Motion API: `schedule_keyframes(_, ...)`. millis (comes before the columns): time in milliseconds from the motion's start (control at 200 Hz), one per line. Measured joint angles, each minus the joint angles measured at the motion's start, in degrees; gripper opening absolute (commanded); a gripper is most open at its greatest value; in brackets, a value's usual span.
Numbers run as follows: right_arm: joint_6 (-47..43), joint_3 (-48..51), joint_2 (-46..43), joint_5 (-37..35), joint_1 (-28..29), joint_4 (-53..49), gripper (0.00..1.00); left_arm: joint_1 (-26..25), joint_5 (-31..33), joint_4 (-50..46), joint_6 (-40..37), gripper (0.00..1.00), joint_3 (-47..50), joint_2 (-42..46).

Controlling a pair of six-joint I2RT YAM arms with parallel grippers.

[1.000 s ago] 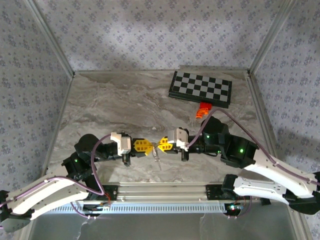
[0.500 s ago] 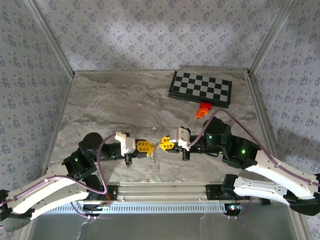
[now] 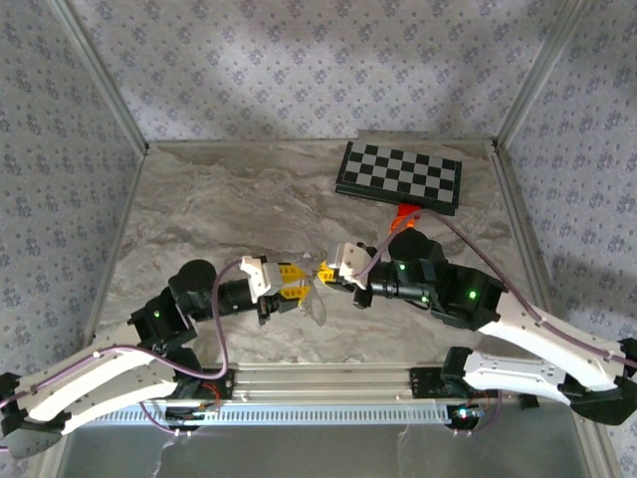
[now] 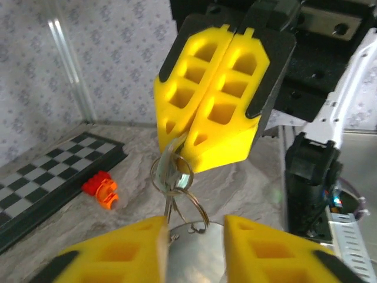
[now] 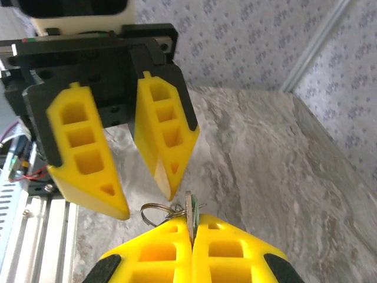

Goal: Put the keys on the keyring

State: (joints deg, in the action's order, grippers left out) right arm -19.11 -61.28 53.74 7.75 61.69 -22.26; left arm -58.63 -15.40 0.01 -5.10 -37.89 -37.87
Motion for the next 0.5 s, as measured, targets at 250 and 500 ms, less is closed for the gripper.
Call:
schedule_keyframes(250,2.2,-1.8,3.8,-3.3,-4.3,-3.1,0.00,0.0,4.4,0.0,0.8,0.52,2.3,0.3)
schedule_keyframes(500,7.0,-3.4,9.5,-3.7,-13.6,-4.0,0.00,0.0,7.6,0.4,2.0,0.56,4.1,0.3)
